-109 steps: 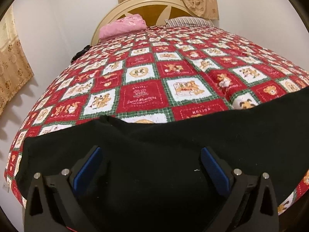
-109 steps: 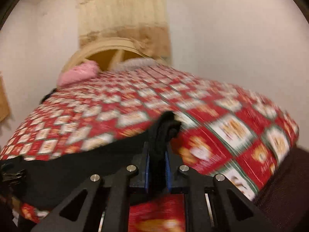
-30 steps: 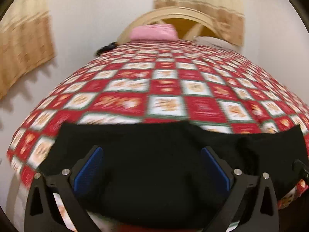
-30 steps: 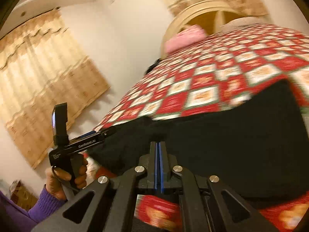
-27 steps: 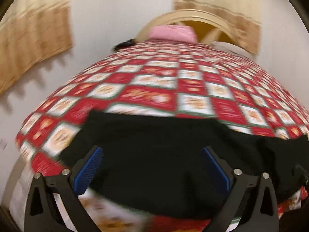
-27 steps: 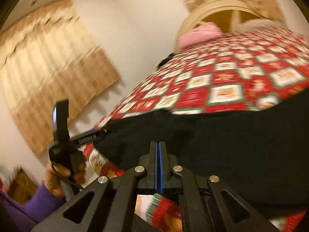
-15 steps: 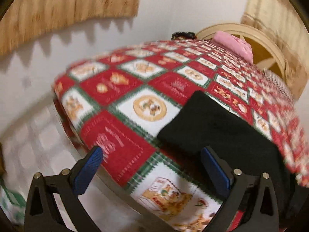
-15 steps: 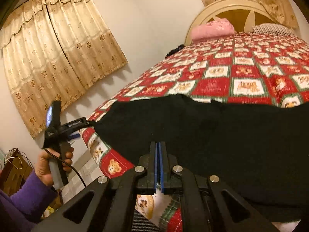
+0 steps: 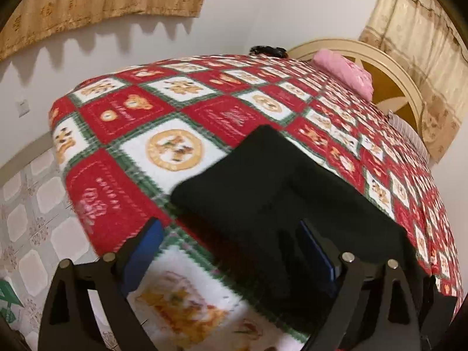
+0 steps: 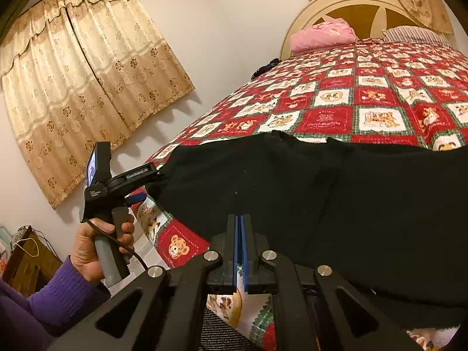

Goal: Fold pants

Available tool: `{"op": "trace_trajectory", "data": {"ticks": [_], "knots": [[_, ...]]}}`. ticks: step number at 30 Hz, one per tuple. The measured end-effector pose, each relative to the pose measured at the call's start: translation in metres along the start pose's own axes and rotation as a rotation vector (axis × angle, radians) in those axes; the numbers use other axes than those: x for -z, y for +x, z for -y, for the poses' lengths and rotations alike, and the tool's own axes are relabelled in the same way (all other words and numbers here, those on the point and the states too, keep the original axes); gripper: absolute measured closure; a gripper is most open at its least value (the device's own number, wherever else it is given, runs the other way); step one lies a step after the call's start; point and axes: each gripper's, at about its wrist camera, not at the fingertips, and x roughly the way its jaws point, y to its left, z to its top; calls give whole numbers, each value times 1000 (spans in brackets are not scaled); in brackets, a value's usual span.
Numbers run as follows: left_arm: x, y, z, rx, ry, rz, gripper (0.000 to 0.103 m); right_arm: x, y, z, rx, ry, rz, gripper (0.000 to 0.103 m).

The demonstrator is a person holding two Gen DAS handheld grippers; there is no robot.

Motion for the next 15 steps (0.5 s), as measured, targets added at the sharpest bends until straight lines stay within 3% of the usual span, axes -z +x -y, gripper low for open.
{"op": "trace_trajectory", "data": {"ticks": [2, 5, 7, 9, 12, 15], "knots": [[-1, 2, 11, 42, 32, -6, 30, 0, -1, 2, -1, 9, 4, 100], [-2, 8, 18, 23, 70, 17, 53, -1, -4, 4, 2, 18, 18, 101], [-3, 9, 13, 4, 49, 33, 74, -2, -7, 6, 5, 26, 26, 100], [-4, 7, 11, 42, 48, 32, 84, -2, -11, 10, 14, 35, 37, 100], [-6, -6, 18, 60, 83, 61, 86, -4, -19, 22, 42, 79, 67, 100], [-6, -33, 45, 84, 196, 166, 86, -7, -31, 40, 70, 147, 113, 100]]}}
